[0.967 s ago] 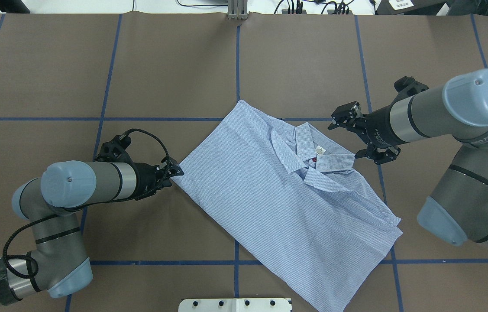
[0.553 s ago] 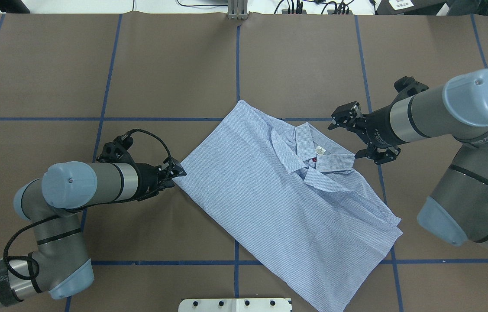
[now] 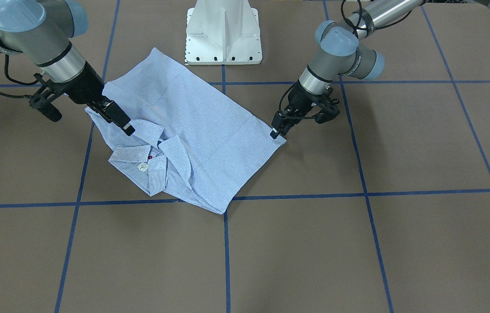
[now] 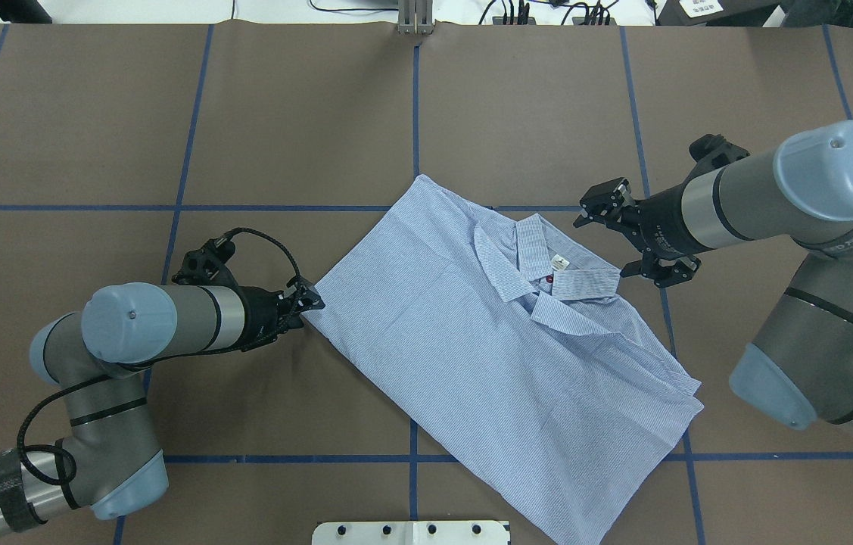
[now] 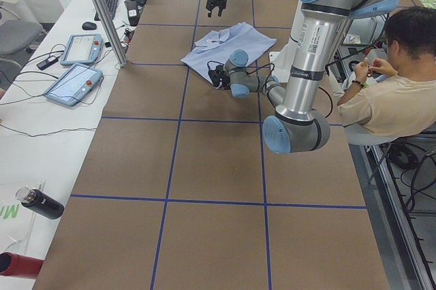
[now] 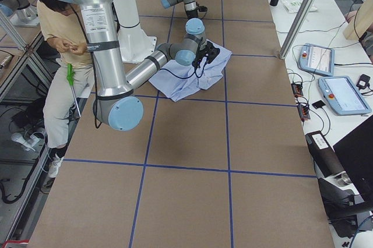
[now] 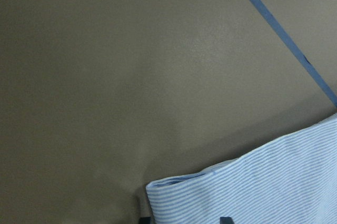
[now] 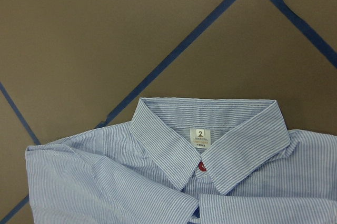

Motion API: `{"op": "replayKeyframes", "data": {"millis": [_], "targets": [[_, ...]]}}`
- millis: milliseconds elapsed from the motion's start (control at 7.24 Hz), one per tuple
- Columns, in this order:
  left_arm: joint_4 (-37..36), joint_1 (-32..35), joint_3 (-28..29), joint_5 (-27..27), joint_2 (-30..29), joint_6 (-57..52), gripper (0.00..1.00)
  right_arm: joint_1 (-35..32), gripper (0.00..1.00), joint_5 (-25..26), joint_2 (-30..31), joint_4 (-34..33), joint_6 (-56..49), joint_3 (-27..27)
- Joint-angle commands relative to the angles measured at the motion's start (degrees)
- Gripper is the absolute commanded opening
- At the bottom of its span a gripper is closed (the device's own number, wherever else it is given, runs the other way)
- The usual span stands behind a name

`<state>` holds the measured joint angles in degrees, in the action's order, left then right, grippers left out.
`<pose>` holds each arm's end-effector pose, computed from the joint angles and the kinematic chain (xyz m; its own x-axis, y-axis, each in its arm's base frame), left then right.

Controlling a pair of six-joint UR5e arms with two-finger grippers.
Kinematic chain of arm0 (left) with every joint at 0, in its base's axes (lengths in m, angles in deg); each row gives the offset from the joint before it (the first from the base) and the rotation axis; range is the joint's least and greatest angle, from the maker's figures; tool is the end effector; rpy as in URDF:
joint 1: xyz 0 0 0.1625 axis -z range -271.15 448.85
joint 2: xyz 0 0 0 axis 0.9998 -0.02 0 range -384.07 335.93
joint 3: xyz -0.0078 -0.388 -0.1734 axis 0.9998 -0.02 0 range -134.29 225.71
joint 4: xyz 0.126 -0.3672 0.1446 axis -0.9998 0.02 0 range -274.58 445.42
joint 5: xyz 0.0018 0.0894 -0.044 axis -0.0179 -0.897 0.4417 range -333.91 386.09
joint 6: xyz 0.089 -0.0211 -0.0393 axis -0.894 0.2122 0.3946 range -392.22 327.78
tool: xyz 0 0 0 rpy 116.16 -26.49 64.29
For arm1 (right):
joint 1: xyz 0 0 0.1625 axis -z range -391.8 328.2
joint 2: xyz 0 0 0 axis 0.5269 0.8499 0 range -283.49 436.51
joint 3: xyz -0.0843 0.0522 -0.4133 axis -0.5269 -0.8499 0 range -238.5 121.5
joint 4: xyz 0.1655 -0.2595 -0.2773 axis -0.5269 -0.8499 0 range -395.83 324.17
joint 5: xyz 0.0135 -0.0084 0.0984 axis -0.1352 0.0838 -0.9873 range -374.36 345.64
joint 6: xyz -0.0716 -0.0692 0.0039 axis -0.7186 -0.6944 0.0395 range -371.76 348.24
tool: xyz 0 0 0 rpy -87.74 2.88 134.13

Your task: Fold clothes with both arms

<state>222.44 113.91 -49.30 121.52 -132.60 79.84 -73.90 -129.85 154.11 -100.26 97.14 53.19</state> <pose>0.5104 -0.3754 0.3479 0.1515 -0.4836 -0.8620 0.4292 0.8178 -0.3834 -0.3430 -0.4320 0.3172 0.2478 0.6178 0.7462 -0.4331 0.7597 -0.4851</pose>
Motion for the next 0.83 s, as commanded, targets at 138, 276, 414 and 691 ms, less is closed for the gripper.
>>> {"op": "replayKeyframes", "data": {"millis": [138, 276, 414, 691], "targets": [[0.17, 0.00, 0.62, -0.07, -0.11, 0.00, 0.48, 0.00, 1.00, 0.00, 0.09, 0.00, 0.00, 0.10], [0.09, 0.00, 0.70, -0.07, -0.11, 0.09, 0.35, 0.00, 1.00, -0.09, 0.01, 0.00, 0.09, 0.10], [0.09, 0.00, 0.70, -0.07, -0.11, 0.09, 0.01, 0.00, 1.00, -0.09, 0.01, 0.00, 0.18, 0.19], [0.09, 0.52, 0.27, -0.07, -0.11, 0.09, 0.00, -0.09, 1.00, -0.18, -0.08, 0.00, 0.35, 0.45]]}}
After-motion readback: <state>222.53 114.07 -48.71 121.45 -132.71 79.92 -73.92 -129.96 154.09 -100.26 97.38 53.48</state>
